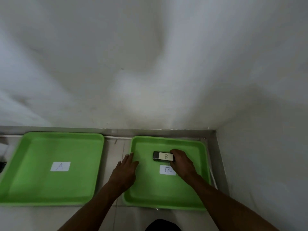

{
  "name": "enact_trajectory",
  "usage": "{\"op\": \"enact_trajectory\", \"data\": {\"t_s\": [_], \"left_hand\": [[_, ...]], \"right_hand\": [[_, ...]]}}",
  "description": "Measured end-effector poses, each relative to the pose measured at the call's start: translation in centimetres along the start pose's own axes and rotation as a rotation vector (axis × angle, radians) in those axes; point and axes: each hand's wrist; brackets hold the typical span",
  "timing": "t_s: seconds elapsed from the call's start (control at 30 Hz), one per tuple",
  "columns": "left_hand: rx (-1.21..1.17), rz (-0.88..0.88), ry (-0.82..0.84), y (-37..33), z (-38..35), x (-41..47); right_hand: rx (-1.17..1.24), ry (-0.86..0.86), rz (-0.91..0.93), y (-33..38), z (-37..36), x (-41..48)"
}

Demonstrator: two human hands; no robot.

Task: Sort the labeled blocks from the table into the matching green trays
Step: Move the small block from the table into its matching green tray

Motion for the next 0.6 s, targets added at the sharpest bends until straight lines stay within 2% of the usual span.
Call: {"op": "enact_trajectory", "data": {"t_s": [0.4,0.6], "left_hand": [[-0.023,-0.019,0.028,1.1,-1.3,-0.4],[-0.057,-0.008,-0.046,-0.4,1.5,-1.9]], "right_hand": [[-0.067,-0.026,-0.007,-0.3,-1.0,0.8],[-0.038,-0.046,-0.030,0.6,0.4,-3.0]]}}
Point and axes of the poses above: each hand's wrist, its own x-axis towards the middle knuckle, its own z-axis out of the back of the hand, y = z × x, and after that the axes turned 15 degrees about -z, right-handed
